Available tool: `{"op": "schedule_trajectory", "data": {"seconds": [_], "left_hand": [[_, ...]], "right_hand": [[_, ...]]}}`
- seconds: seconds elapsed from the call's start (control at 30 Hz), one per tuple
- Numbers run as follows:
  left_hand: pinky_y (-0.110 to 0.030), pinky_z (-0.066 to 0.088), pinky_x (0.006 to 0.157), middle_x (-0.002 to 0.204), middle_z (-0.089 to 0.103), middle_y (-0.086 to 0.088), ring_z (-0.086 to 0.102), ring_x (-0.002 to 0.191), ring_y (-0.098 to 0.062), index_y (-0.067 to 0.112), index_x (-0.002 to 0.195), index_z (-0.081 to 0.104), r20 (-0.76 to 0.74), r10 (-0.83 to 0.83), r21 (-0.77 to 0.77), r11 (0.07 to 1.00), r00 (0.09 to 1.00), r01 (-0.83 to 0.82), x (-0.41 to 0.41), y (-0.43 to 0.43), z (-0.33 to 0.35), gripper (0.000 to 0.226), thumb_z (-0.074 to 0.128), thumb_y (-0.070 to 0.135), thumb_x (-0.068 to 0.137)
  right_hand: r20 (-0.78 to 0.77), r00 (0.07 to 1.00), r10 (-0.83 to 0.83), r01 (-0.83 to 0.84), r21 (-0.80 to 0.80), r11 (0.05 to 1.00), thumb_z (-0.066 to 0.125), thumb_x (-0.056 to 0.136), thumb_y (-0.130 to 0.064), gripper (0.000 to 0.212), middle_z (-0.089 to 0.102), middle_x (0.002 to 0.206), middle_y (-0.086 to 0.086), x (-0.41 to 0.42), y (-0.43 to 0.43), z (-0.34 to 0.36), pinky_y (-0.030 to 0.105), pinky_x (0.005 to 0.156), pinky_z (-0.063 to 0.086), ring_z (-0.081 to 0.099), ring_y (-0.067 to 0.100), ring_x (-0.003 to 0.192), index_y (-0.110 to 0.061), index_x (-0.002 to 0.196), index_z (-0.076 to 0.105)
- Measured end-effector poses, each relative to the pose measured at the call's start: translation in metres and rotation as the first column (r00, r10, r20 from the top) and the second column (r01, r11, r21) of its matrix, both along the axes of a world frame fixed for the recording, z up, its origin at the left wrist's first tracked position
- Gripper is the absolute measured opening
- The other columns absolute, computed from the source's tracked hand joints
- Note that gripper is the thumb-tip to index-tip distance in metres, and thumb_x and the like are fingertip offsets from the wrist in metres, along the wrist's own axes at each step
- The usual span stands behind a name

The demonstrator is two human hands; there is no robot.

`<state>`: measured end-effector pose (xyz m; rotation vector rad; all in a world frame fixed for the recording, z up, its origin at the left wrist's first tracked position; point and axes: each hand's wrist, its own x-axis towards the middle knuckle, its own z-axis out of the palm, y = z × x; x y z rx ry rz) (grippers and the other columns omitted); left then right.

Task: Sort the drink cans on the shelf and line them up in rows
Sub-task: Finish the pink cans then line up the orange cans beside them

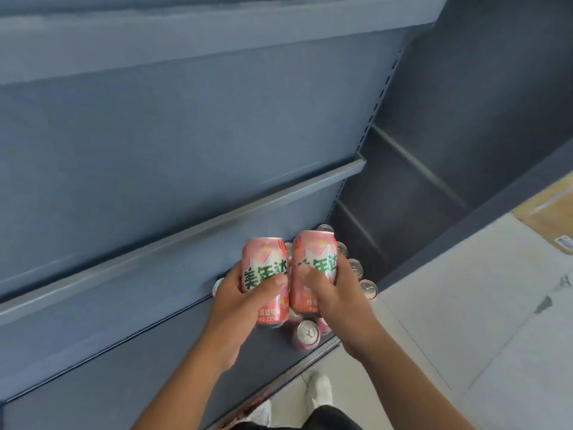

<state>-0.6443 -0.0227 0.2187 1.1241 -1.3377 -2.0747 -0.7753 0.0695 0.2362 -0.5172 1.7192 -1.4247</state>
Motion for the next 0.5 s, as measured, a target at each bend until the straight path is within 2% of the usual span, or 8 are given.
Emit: {"op": "schedule_trajectory", "data": {"seconds": [0.07,0.13,0.2,0.33,0.43,0.5], "left_hand": [[-0.049,0.059,0.081,0.102,0.076,-0.004,0.073,0.094,-0.026,0.021,0.114,0.066,0.040,0.081,0.016,0.997,0.996,-0.082,-0.003,-0.006,-0.009,0.055,0.088,0.030,0.065],[-0.046,0.060,0.080,0.104,0.075,-0.003,0.073,0.095,-0.024,0.021,0.117,0.064,0.077,0.154,0.028,0.987,0.985,-0.157,-0.005,-0.010,-0.017,0.060,0.087,0.035,0.064],[-0.041,0.060,0.074,0.104,0.075,-0.001,0.073,0.094,-0.022,0.021,0.118,0.063,0.114,0.213,0.025,0.976,0.970,-0.217,-0.007,-0.013,-0.029,0.058,0.087,0.033,0.066],[-0.030,0.058,0.065,0.098,0.075,0.004,0.073,0.088,-0.014,0.024,0.115,0.062,0.182,0.323,0.001,0.944,0.928,-0.329,-0.009,-0.018,-0.055,0.042,0.080,0.014,0.078],[-0.021,0.055,0.063,0.096,0.074,0.008,0.072,0.086,-0.008,0.026,0.117,0.060,0.229,0.385,-0.035,0.921,0.894,-0.388,-0.008,-0.017,-0.075,0.049,0.083,0.010,0.076],[-0.023,0.057,0.064,0.096,0.073,0.006,0.071,0.086,-0.011,0.029,0.117,0.059,0.271,0.411,-0.054,0.909,0.870,-0.413,-0.006,-0.015,-0.092,0.055,0.085,0.008,0.073]], "right_hand": [[0.002,0.996,0.093,-0.093,0.015,0.996,0.063,0.094,-0.022,0.023,0.073,0.098,-0.003,-0.007,-0.014,-0.010,0.031,0.076,0.061,0.072,0.017,0.092,-0.021,0.115,0.053],[0.009,0.986,0.167,-0.167,0.021,0.986,0.062,0.095,-0.014,0.019,0.073,0.092,-0.012,-0.015,-0.028,-0.020,0.018,0.068,0.056,0.071,0.007,0.087,-0.023,0.110,0.055],[0.013,0.972,0.236,-0.236,0.042,0.971,0.063,0.094,-0.012,0.020,0.073,0.088,-0.016,-0.022,-0.041,-0.033,0.012,0.064,0.052,0.070,0.001,0.083,-0.024,0.109,0.056],[0.014,0.932,0.363,-0.362,0.124,0.924,0.072,0.087,-0.013,0.038,0.072,0.094,-0.010,-0.034,-0.064,-0.063,0.012,0.063,0.051,0.070,0.001,0.083,-0.029,0.116,0.054],[0.008,0.918,0.396,-0.391,0.179,0.903,0.079,0.077,-0.008,0.054,0.071,0.098,-0.005,-0.040,-0.077,-0.085,0.012,0.061,0.051,0.068,0.000,0.079,-0.030,0.117,0.051],[0.006,0.907,0.421,-0.413,0.207,0.887,0.078,0.075,-0.004,0.061,0.070,0.099,-0.006,-0.042,-0.083,-0.100,0.012,0.060,0.049,0.066,-0.004,0.076,-0.030,0.122,0.048]]}}
